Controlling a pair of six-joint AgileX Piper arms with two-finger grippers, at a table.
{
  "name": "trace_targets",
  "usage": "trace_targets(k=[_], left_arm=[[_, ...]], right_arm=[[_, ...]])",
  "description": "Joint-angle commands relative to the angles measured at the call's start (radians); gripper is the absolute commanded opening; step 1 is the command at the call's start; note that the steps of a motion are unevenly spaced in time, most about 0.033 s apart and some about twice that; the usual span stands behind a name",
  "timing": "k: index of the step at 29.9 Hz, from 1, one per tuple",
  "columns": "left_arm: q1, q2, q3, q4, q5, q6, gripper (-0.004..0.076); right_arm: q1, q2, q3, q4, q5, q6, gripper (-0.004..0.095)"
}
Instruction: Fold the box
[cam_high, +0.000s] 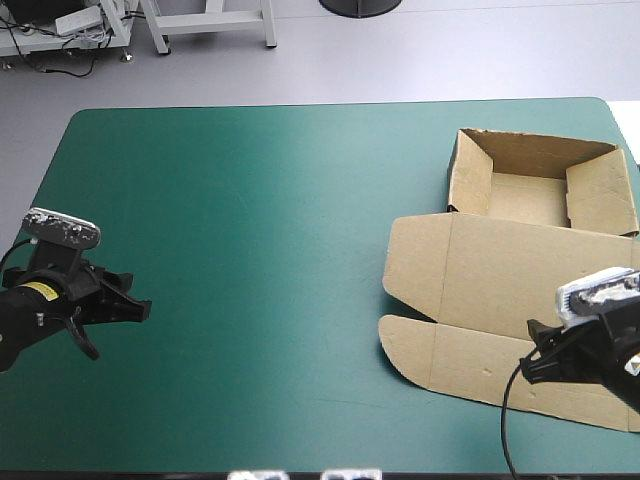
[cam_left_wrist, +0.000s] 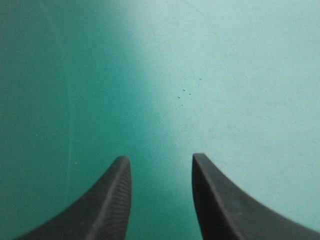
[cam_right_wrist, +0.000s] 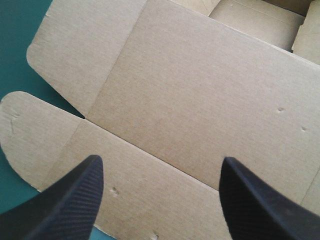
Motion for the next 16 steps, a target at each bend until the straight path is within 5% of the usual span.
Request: trace_targets(k=[1,12,16], left_arm=[[0.003,-0.015,-0.019,-0.013,-0.065,0.006,0.0284],[0.001,-0.253,0.282,-0.052,-0.303,0.026,0.0284],[0.001,-0.283,0.299,-0.05,-0.29,0.026,0.0284]], right_arm=[[-0.001,-0.061,0.045,-0.001,-0.098,-0.017,0.0597],[-0.001,-0.083,0.087,0.087,-0.137,-0.091,0.0598],[-0.001,-0.083,0.09,0.075,-0.137,-0.092,0.0597]])
